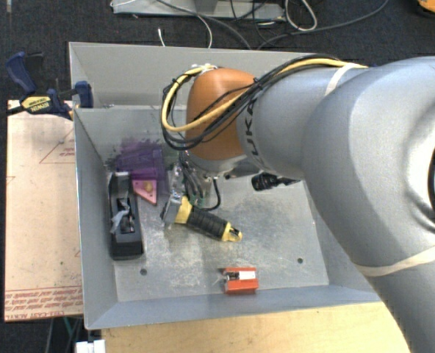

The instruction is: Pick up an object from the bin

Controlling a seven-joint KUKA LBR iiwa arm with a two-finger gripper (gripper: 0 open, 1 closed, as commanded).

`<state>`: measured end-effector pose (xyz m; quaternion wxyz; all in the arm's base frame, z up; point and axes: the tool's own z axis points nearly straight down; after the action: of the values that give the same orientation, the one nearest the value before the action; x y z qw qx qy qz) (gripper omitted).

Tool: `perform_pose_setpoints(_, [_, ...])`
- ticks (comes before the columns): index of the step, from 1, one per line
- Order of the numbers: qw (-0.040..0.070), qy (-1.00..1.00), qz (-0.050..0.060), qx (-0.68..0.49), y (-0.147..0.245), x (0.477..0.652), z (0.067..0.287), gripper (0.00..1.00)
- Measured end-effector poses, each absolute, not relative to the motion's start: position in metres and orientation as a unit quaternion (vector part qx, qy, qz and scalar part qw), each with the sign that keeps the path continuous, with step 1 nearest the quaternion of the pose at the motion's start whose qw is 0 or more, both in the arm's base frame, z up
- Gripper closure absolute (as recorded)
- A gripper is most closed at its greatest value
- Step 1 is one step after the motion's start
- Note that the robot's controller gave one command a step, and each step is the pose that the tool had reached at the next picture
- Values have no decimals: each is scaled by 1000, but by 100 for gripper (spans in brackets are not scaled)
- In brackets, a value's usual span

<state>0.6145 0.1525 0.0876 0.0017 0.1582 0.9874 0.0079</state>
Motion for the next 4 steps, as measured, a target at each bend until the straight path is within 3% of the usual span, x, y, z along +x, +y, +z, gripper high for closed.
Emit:
perform_pose_setpoints(1, [3,992,5,123,115,614,117,100])
perform_pose_setpoints(2, [4,997,14,79,62,619,95,100])
perform_pose_setpoints(3, [2,997,15,72,48,622,87,100])
perform_pose_setpoints(4, [10,1000,11,27,68,617,83,100])
